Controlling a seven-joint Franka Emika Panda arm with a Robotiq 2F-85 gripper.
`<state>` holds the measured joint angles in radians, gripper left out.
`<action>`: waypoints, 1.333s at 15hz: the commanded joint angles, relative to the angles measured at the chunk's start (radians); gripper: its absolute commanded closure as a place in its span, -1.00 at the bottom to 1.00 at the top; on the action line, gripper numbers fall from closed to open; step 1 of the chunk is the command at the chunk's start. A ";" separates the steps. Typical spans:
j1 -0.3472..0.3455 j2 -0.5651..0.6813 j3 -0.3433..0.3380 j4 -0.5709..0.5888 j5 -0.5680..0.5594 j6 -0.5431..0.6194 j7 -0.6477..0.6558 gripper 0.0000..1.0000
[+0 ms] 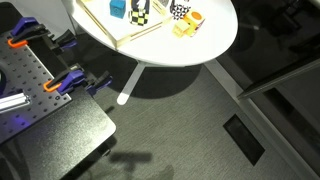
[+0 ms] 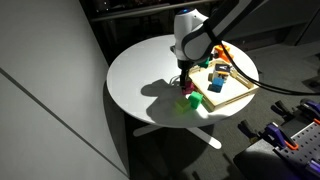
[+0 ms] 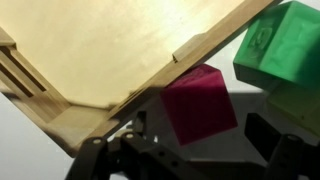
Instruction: Lift the pink cube from the table and put it on the wooden tray
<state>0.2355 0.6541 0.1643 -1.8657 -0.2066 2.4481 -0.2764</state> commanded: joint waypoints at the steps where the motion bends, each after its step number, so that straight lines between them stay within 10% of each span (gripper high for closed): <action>1: -0.018 0.010 0.009 0.002 -0.012 0.019 -0.027 -1.00; 20: -0.007 0.060 0.012 0.091 -0.008 -0.036 -0.033 -1.00</action>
<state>0.2347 0.6854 0.1677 -1.8258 -0.2066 2.4449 -0.2900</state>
